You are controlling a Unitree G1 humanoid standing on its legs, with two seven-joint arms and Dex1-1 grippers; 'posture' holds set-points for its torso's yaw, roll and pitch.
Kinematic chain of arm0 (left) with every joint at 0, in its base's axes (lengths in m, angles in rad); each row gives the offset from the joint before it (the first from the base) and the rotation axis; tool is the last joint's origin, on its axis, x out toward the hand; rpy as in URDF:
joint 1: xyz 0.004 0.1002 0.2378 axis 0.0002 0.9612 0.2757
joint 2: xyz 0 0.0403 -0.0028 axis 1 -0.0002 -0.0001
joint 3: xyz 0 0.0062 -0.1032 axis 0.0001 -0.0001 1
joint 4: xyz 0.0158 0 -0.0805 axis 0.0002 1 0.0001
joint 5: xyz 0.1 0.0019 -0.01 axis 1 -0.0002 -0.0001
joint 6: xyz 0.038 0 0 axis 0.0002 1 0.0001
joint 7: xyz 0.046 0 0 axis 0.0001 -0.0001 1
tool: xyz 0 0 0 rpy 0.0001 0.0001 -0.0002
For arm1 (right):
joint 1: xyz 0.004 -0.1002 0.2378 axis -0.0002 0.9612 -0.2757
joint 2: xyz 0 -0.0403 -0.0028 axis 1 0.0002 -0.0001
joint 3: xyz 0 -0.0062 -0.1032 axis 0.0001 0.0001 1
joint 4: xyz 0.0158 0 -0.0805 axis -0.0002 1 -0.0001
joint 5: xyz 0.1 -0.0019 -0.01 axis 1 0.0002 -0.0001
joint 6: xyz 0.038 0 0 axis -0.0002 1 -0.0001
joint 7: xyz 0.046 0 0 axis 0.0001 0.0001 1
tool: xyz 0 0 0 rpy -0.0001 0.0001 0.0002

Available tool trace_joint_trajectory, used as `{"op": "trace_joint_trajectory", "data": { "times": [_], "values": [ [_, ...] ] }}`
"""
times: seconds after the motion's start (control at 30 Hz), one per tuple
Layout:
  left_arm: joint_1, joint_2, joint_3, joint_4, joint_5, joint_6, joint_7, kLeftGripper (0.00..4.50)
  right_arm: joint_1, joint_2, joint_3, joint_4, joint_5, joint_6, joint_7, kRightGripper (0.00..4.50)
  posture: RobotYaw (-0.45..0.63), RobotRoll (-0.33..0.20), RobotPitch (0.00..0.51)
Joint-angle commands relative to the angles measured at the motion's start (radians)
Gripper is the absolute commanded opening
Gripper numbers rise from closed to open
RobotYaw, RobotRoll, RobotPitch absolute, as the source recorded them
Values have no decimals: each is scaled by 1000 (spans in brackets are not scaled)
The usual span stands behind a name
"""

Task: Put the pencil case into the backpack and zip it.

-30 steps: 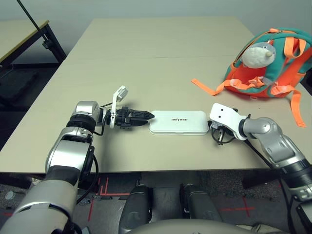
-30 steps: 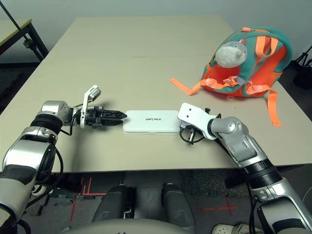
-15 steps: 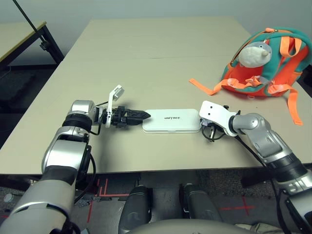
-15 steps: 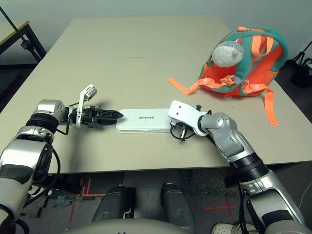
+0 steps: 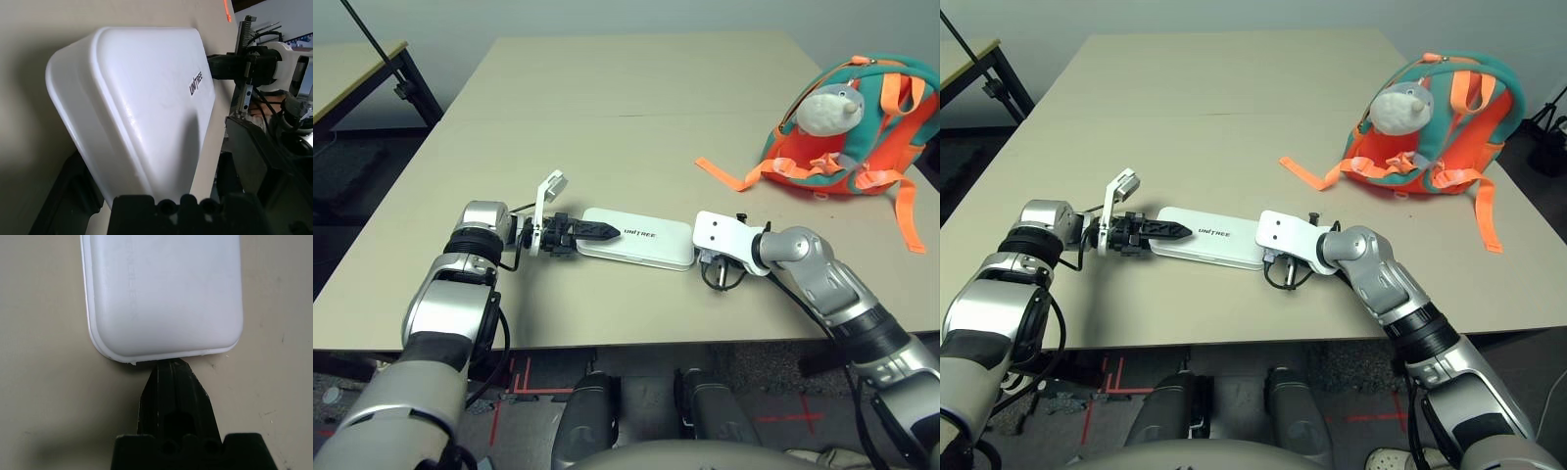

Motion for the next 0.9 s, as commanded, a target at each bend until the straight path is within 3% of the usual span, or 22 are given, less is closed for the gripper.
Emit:
{"op": "trace_joint_trajectory", "data": {
  "times": [0.03, 0.3, 0.43, 0.57, 0.87, 0.9],
  "values": [
    [11, -9, 37, -27, -9, -55, 16, 4500, 10, -25, -16, 10, 9, -13, 6, 21, 15, 0, 87],
    [7, -28, 107, -41, -33, -69, 80, 1803, 63, -84, -117, 17, 54, 5, -24, 0, 18, 0, 89],
    [12, -37, 148, -70, -61, -65, 112, 1475, 105, -106, -198, 16, 88, 26, -53, 0, 16, 0, 91],
    [5, -65, 240, -119, -117, -101, 194, 1452, 157, -111, -324, -10, 152, 80, -97, 954, 19, 0, 94],
    [45, -205, 394, -413, -227, -237, 414, 1438, 297, -118, -711, -118, 347, 277, -208, 4365, 10, 0, 97],
    [50, -218, 397, -445, -231, -251, 436, 1438, 304, -112, -756, -146, 380, 317, -219, 4500, 10, 0, 97]
  ]
}}
